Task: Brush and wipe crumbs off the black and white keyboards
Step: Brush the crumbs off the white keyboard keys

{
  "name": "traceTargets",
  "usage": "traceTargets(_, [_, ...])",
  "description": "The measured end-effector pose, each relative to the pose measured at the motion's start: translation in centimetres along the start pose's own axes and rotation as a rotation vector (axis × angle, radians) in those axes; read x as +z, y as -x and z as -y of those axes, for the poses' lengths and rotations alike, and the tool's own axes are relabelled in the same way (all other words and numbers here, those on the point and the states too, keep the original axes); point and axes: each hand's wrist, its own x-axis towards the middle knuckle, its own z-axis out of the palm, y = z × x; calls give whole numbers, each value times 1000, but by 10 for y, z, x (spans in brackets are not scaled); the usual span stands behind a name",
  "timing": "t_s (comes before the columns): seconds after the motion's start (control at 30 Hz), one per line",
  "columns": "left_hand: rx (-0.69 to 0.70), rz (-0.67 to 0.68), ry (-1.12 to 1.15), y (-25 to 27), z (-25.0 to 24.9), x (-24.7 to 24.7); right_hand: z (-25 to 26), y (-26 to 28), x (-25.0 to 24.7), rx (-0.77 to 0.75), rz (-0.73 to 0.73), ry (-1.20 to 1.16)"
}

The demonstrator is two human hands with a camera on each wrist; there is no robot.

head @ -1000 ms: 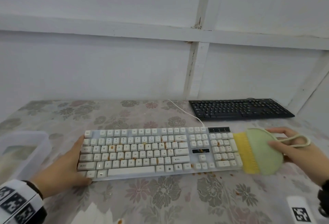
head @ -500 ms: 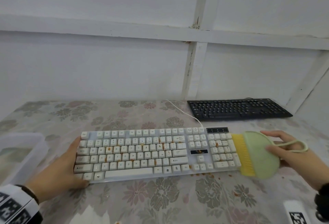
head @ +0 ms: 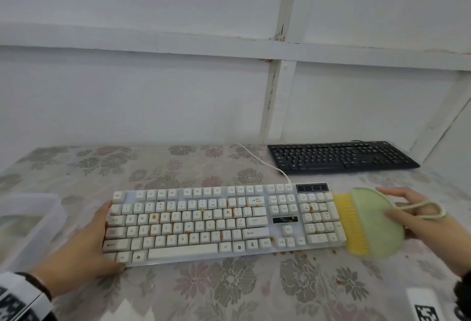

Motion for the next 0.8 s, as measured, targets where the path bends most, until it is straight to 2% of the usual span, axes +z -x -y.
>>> traceTargets(0.17, [-17,18,47,-6,19,1,34,-17,10,-155,-158,7])
traceTargets(0.33, [12,41,43,-5,12,-2,34,-24,32,-188,-145,87])
traceTargets(0.5, [50,51,22,-1,8,-3,17,-1,40,-129,-85,155])
traceTargets(0.6, [42,35,18,0,4,-2,24,3,37,-99,-50,203])
traceTargets(0.8, [50,32,-11,4,-6,-2,43,-13,35,-208,-180,155])
